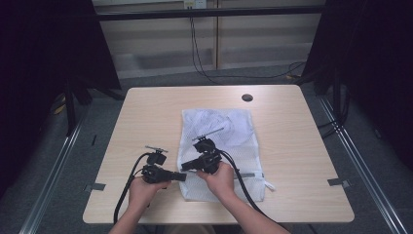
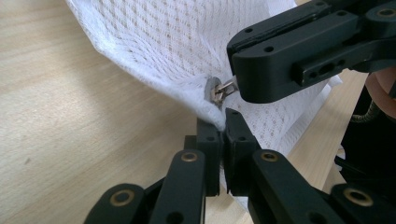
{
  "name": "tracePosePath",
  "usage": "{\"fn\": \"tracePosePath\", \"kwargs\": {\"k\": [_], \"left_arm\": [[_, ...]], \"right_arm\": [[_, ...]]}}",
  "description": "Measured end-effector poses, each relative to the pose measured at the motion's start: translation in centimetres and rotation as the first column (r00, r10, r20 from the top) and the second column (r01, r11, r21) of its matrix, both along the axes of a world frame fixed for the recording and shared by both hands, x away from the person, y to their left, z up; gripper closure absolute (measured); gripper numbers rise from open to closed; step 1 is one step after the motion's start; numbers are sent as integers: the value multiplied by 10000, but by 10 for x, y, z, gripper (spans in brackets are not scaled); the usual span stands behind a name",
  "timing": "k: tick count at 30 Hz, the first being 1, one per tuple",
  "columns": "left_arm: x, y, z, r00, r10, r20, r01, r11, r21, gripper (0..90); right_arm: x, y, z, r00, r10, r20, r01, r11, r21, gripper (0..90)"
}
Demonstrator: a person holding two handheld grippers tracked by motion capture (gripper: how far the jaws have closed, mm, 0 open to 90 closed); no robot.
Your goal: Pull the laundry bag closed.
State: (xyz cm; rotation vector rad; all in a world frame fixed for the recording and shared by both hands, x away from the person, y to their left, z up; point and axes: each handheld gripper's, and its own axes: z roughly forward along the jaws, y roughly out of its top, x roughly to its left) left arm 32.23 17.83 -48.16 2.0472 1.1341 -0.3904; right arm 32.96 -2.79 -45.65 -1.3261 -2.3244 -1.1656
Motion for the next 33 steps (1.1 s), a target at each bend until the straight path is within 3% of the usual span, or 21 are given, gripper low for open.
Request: {"fn": "tracePosePath", "kwargs": {"k": [2, 13, 14, 16, 22, 27, 33], "left_arm": [[0, 0, 2, 9999, 29, 131, -31, 9999, 114, 875], [0, 1, 2, 10000, -76, 49, 75, 9999, 139, 880], [-1, -1, 2, 9998, 173, 22, -173, 9998, 83, 880], [0, 0, 2, 10000, -62, 66, 62, 9999, 119, 881], [-2, -4, 3, 9999, 63, 103, -65, 9998, 176, 881], [-2, -3, 2, 9998, -130, 140, 126, 9995, 273, 881], [-2, -3, 2, 9999, 17, 101, -19, 9999, 131, 882]], "right_arm": [[0, -2, 0, 10000, -14, -92, 14, 10000, 99, 868], [-1, -9, -3, 9997, 0, -261, 8, 9996, 285, 869], [-1, -11, -4, 9995, -39, -324, 50, 9994, 346, 869], [-1, -14, -6, 9990, -101, -429, 121, 9988, 484, 869], [-2, -17, -5, 9994, 55, -348, -42, 9993, 366, 869], [-3, -19, -6, 9992, 89, -394, -75, 9994, 350, 869], [-2, -20, -7, 9989, 108, -465, -91, 9993, 368, 869]]}}
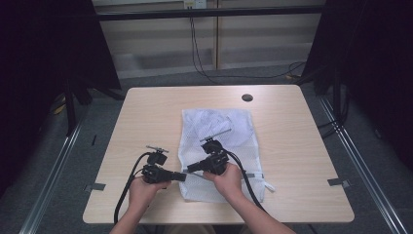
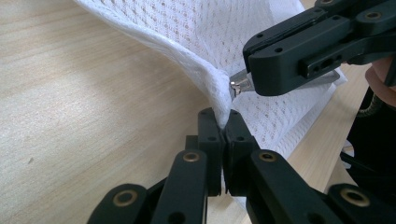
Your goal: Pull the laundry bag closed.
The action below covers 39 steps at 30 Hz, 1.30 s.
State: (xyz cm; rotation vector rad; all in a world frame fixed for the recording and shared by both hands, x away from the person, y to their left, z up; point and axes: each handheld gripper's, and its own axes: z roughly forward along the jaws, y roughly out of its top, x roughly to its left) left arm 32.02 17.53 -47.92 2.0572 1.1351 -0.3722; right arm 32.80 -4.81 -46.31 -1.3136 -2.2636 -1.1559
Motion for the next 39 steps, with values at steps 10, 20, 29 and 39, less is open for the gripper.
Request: {"fn": "tracePosePath", "kwargs": {"k": [10, 20, 29, 39], "left_arm": [[1, 2, 0, 9999, -113, -3, 113, 9999, -48, 882], [0, 4, 0, 9997, 240, -54, -241, 9994, -244, 882], [1, 4, 1, 9997, 246, -79, -248, 9994, -244, 882], [2, 7, 0, 9996, 238, -170, -243, 9992, -317, 882]], "right_arm": [[0, -5, 0, 10000, -19, -10, 19, 10000, 12, 869], [0, -14, -1, 9999, -152, -55, 152, 9999, 28, 869], [0, -15, -1, 9999, -85, -89, 85, 10000, 41, 869], [0, -20, -1, 9999, -116, -123, 116, 9999, 5, 869]]}}
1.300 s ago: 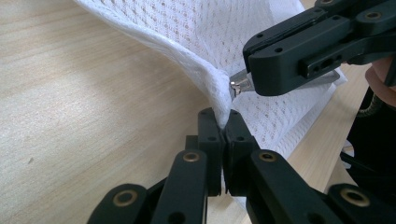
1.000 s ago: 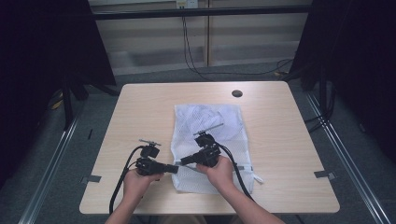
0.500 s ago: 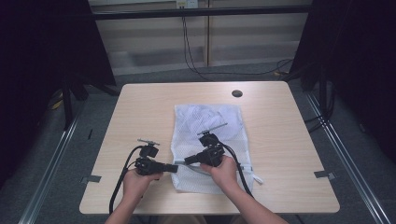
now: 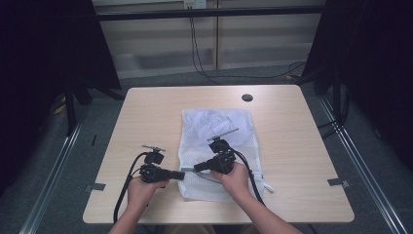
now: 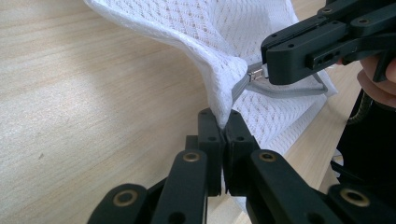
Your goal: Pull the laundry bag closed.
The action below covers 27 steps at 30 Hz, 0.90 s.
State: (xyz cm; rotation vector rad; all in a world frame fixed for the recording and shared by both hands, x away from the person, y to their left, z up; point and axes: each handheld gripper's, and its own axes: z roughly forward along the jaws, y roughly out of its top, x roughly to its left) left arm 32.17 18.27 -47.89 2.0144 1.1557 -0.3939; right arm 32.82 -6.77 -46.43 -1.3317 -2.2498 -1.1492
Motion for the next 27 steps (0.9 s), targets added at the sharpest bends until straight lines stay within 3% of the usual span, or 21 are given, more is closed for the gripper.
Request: {"fn": "tracePosePath", "kwargs": {"k": [7, 10, 13, 16, 27], "left_arm": [[0, 2, 0, 9997, 212, -72, -213, 9997, -87, 882], [2, 4, 0, 10000, -19, 40, 19, 10000, 55, 882], [0, 2, 0, 9998, 199, -59, -200, 9998, -91, 882], [1, 4, 0, 10000, 18, -55, -18, 10000, 6, 882], [1, 5, 0, 9999, 129, 10, -129, 9999, -24, 882]], "right_arm": [[0, -2, -1, 10000, -47, 28, 47, 10000, -66, 869], [1, -5, -1, 10000, -96, -6, 96, 9999, -78, 869], [1, -6, -1, 10000, -74, 0, 74, 10000, -60, 869], [0, -7, -1, 10000, -65, -25, 65, 9999, -116, 869], [0, -15, -2, 9998, -176, -48, 175, 9998, -112, 869]]}}
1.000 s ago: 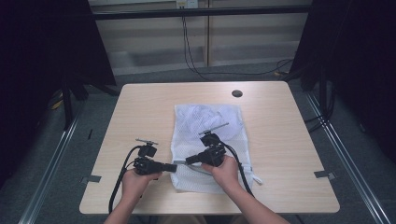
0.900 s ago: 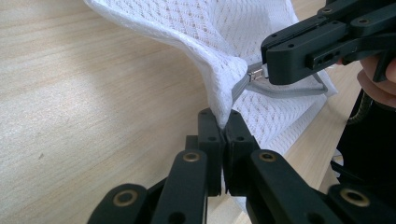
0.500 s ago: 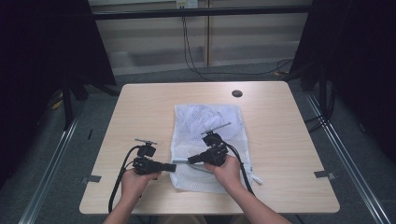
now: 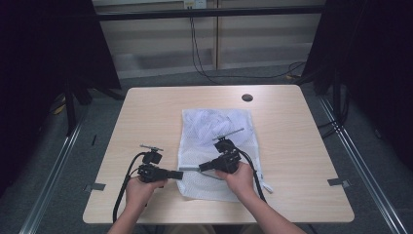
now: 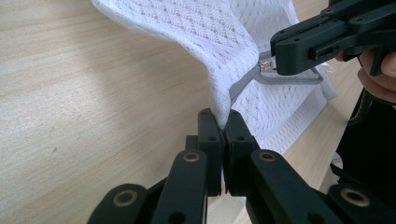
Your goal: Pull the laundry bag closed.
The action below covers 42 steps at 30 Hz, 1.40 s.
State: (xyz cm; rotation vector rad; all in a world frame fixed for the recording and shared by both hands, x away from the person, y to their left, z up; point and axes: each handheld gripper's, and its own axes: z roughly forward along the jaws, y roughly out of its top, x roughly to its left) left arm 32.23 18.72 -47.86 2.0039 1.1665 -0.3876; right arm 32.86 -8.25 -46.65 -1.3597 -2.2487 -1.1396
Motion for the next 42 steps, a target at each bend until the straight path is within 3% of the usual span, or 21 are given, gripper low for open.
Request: {"fn": "tracePosePath", "kwargs": {"k": [12, 16, 22, 24, 26, 42], "left_arm": [[-1, -2, 0, 9999, 60, -155, -61, 10000, -67, 882], [0, 0, 0, 9999, 100, -11, -100, 9998, 149, 882], [0, 0, 0, 9998, 194, -19, -193, 9997, 119, 882], [1, 3, 0, 10000, -19, 14, 19, 9998, 176, 882], [0, 2, 0, 9996, 229, -148, -230, 9997, -53, 882], [0, 4, 0, 9996, 228, -160, -229, 9997, -27, 882]], "right_arm": [[0, -1, -1, 10000, 74, -36, -73, 10000, 57, 869], [0, -3, -1, 10000, 2, -55, -2, 10000, -51, 869], [-1, -6, -1, 10000, -29, -10, 29, 10000, -55, 869], [0, -8, -2, 10000, -44, 3, 44, 9999, -95, 869], [0, -10, -2, 9999, -106, -36, 106, 9999, -74, 869], [0, -15, -1, 9999, -106, -46, 105, 9999, -122, 869]]}}
